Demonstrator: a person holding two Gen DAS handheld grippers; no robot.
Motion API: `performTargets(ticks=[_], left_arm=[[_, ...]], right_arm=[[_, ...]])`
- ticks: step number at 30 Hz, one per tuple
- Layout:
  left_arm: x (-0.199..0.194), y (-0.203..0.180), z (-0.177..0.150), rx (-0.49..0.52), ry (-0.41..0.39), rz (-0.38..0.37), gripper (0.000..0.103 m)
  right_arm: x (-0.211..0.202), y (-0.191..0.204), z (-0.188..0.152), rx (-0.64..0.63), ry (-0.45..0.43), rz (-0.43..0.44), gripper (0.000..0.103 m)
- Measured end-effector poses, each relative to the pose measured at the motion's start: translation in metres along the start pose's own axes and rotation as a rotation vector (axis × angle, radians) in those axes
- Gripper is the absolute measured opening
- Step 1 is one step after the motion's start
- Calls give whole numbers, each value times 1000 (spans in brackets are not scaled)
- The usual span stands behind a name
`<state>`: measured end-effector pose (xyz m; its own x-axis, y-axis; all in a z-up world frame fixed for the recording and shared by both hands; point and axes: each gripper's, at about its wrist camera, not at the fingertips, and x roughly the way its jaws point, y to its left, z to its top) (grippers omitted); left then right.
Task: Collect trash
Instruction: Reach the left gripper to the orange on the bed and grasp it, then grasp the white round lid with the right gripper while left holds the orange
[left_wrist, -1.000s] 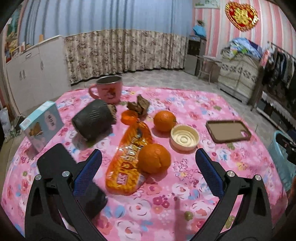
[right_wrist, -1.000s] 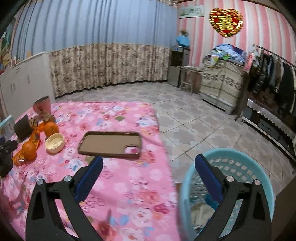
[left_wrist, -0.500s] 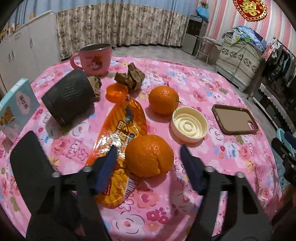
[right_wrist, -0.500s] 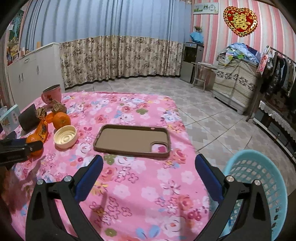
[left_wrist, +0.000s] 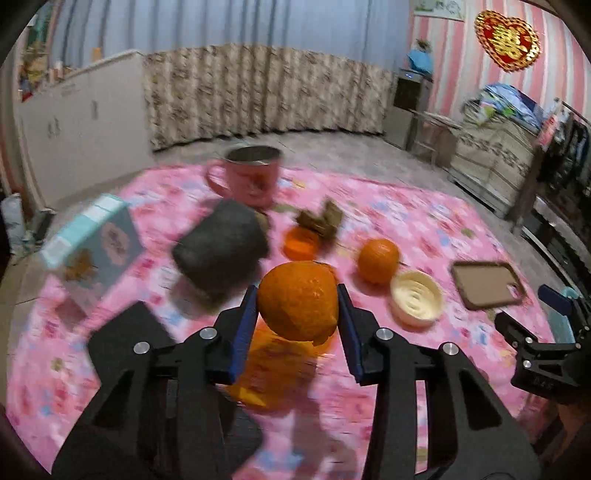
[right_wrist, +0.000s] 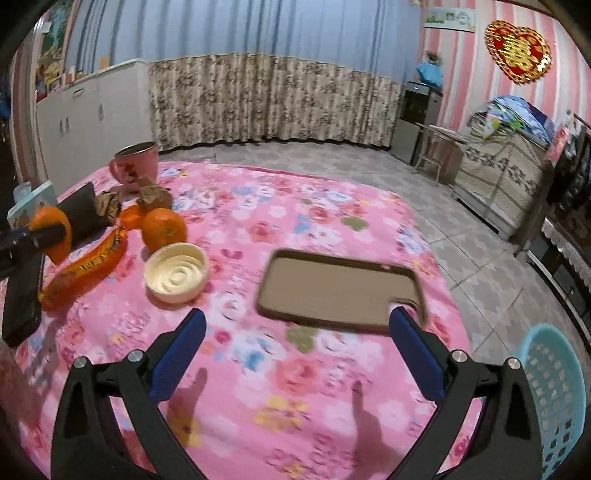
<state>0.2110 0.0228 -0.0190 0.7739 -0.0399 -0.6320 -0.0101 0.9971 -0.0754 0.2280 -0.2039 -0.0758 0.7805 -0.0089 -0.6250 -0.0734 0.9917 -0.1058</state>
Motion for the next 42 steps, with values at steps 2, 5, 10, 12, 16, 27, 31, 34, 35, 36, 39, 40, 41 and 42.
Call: performTargets(ticks=[2, 5, 10, 12, 16, 27, 31, 34, 35, 36, 39, 40, 41, 42], left_arm=[[-2, 15, 4, -21, -19, 29, 41], [-5, 33, 7, -44, -40, 74, 41], [-4, 52, 11, -73, -46, 104, 41], [-2, 55, 11, -80, -41, 101, 41], [-2, 52, 9, -65, -43, 103, 41], [1, 53, 7, -57, -40, 109, 41], [2, 59, 8, -76, -39, 106, 41], [2, 59, 7, -76, -38, 105, 41], [2, 59, 8, -75, -37, 105, 41], [2, 59, 8, -75, -37, 103, 41], [2, 59, 9, -75, -39, 100, 41], [2, 58, 9, -74, -39, 100, 41], [2, 58, 9, -74, -39, 100, 41], [2, 59, 9, -76, -37, 101, 41]], right_arm=[[4, 6, 4, -3, 10, 15, 97], [15, 17, 10, -5, 46, 42, 97], [28, 34, 12, -38, 81, 60, 96], [33, 39, 13, -43, 88, 68, 92], [43, 43, 19, -28, 98, 90, 78], [71, 56, 35, -28, 175, 92, 56], [73, 59, 33, -32, 186, 86, 51], [76, 56, 34, -2, 204, 119, 48], [76, 54, 34, 7, 209, 127, 48], [77, 52, 34, 21, 215, 144, 48], [76, 50, 33, 38, 226, 169, 43], [75, 51, 32, 36, 227, 169, 43], [74, 51, 31, 34, 227, 170, 42], [73, 52, 30, 36, 228, 172, 42]])
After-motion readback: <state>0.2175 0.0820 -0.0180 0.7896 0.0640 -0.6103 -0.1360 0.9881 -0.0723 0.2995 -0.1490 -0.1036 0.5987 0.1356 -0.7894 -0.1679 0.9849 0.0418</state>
